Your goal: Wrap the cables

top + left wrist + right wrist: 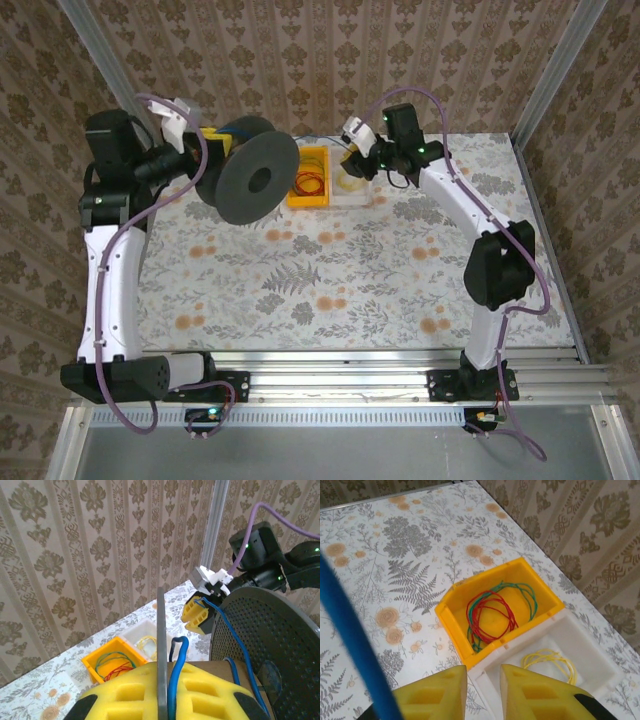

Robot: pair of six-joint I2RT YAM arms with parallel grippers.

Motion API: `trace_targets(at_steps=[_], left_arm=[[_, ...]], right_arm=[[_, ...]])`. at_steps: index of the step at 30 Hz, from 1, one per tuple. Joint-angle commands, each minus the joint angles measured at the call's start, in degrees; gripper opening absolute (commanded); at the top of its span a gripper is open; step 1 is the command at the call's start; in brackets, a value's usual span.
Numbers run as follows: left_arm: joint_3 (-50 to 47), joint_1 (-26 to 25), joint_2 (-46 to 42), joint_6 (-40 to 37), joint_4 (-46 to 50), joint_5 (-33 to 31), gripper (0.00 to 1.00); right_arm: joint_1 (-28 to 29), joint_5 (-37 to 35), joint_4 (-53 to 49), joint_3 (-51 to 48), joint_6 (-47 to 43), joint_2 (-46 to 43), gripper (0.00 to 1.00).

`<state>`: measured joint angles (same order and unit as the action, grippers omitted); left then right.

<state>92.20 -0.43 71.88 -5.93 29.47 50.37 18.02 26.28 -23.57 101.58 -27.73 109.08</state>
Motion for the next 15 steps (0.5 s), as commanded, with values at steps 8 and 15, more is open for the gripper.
trace_targets(at_steps=[8,15], left_arm=[[1.3,2.9,-3.5,4.3,-7.0,5.6,0.00],[1.3,4.7,-4.0,5.0,-7.6,6.5,0.00]], right_arm=[[-3.4,1.5,3.0,-5.5,3.2,-3.6,0.21],[-4.5,1.6,4.0,-8.7,3.3,-4.8,0.27]])
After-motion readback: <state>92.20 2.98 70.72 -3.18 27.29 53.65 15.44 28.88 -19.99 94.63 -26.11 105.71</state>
